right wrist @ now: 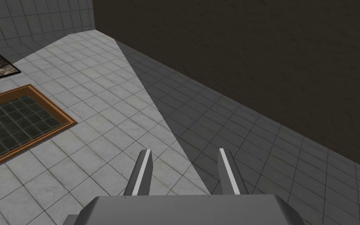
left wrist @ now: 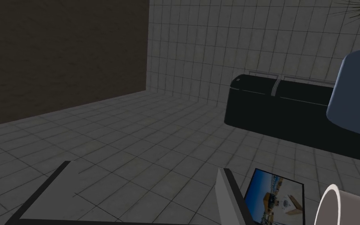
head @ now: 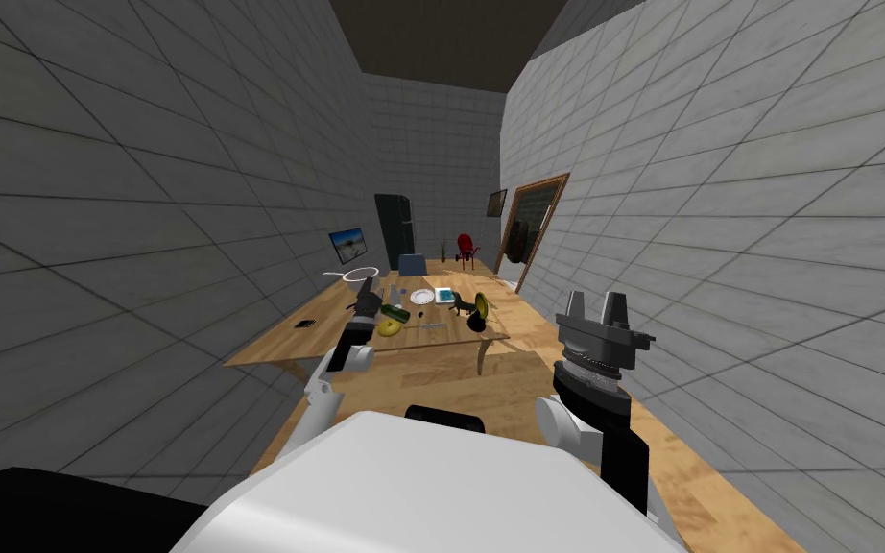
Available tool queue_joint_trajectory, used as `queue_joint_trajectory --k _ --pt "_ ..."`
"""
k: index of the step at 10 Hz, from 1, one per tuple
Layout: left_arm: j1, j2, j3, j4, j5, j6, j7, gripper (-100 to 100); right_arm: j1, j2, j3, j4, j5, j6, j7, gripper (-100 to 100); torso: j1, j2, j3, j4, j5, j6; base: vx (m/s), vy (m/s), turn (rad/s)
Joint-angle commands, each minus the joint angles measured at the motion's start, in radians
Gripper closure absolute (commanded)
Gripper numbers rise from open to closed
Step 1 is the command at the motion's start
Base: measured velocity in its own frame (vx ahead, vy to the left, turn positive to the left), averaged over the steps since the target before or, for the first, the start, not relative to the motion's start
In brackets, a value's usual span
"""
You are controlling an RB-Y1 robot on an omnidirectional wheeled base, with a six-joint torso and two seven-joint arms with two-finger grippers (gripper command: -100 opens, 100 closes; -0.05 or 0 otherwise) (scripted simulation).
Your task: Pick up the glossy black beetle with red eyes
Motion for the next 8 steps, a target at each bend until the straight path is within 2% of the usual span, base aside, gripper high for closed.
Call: queue_joint_trajectory --k 1,2,3,4,5,7,8 --pt "-0.019 -0.002 0.004 0.035 -0.002 0.015 -0.006 -100 0.0 0.0 0.0 0.0 0.0 0.0 0.0 0 0.0 0.0 0.0 0.0 0.0 0.0 -0.028 0.004 -0.071" --pt "-0.053 0.003 0.018 0.073 -0.001 0.045 -0.01 -100 0.0 0.0 0.0 0.0 0.0 0.0 0.0 0 0.0 0.0 0.0 0.0 0.0 -0.001 -0.035 0.001 -0.129" --pt "-0.053 0.003 0.018 0.085 -0.001 0.045 -0.01 -100 0.0 0.0 0.0 0.0 0.0 0.0 0.0 0 0.0 0.0 0.0 0.0 0.0 0.0 -0.031 0.002 -0.094" --pt "-0.088 0.008 0.031 0.124 -0.001 0.078 -0.014 -100 0.0 0.0 0.0 0.0 0.0 0.0 0.0 0 0.0 0.0 0.0 0.0 0.0 0.0 -0.031 0.0 -0.15" --pt "-0.088 0.008 0.031 0.136 -0.001 0.078 -0.014 -100 0.0 0.0 0.0 0.0 0.0 0.0 0.0 0 0.0 -0.001 0.0 0.0 0.0 0.0 -0.024 0.004 -0.089" --pt "-0.158 0.017 0.055 0.22 -0.001 0.14 -0.019 -100 0.0 0.0 0.0 0.0 0.0 0.0 0.0 0 0.0 -0.001 -0.001 0.0 0.0 0.0 -0.031 -0.002 -0.193" --pt "-0.158 0.017 0.055 0.242 -0.001 0.149 -0.019 -100 0.0 0.0 0.0 0.0 0.0 0.0 0.0 0 -0.001 -0.001 0.0 0.0 0.0 0.0 -0.024 0.001 -0.078"
